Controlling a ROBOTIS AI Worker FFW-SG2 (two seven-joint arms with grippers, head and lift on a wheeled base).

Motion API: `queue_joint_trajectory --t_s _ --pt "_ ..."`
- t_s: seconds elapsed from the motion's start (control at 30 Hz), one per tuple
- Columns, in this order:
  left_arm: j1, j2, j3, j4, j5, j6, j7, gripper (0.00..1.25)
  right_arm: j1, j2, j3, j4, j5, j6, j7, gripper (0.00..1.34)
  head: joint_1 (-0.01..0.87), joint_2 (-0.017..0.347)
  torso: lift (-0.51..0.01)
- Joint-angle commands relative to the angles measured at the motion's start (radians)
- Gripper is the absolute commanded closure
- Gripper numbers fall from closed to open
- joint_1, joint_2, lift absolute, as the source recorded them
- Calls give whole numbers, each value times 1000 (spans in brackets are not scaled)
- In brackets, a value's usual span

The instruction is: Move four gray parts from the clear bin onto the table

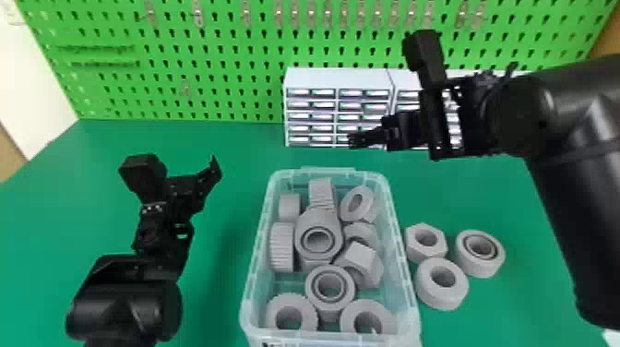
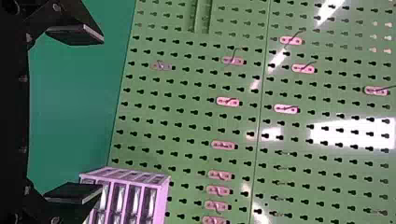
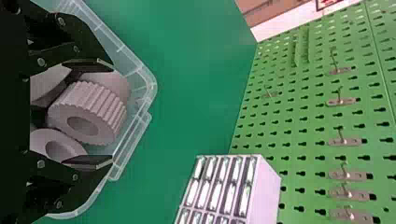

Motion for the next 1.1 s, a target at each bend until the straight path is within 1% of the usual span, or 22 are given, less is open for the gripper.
queue_joint_trajectory --t_s 0.0,0.4,0.57,0.7,0.87,1.07 --pt "1 0 2 1 0 0 1 162 -8 3 34 5 -14 6 0 553 693 72 -52" --pt "5 0 5 0 -3 0 1 162 -48 6 133 31 -65 74 0 553 693 72 -52" --pt "8 0 10 1 -3 0 1 162 -53 6 161 69 -105 77 0 553 693 72 -52" --pt "10 0 13 0 -5 0 1 162 -56 5 184 74 -108 84 0 553 693 72 -52" --pt "10 0 15 1 -5 0 1 162 -60 5 210 98 -114 92 0 553 693 72 -52" --pt "10 0 15 1 -5 0 1 162 -65 5 225 112 -117 107 0 553 693 72 -52"
